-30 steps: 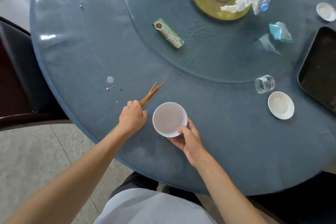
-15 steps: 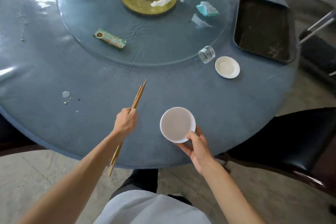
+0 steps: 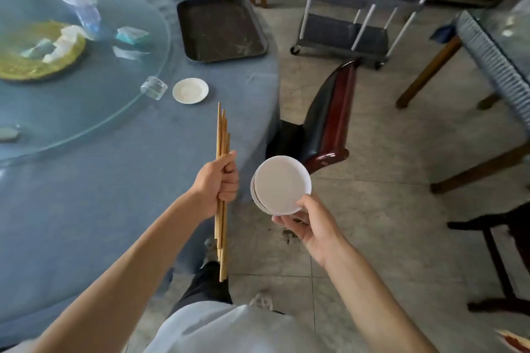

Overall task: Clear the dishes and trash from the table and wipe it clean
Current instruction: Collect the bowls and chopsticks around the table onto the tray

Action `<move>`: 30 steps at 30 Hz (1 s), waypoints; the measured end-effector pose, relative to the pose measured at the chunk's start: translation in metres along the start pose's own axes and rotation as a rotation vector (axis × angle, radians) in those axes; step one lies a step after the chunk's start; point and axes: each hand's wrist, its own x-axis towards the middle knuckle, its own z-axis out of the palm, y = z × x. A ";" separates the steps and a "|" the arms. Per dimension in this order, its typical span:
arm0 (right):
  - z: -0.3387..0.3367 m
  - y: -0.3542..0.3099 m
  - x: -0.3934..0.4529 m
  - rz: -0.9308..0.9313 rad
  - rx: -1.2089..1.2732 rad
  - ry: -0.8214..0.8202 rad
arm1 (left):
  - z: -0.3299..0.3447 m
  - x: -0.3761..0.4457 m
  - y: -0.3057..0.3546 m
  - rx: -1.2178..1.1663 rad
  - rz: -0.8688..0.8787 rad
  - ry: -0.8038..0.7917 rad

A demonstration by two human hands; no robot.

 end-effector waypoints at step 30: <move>-0.387 -0.345 0.113 -0.119 0.441 0.360 | 0.515 0.274 -0.057 -0.052 -0.279 -0.329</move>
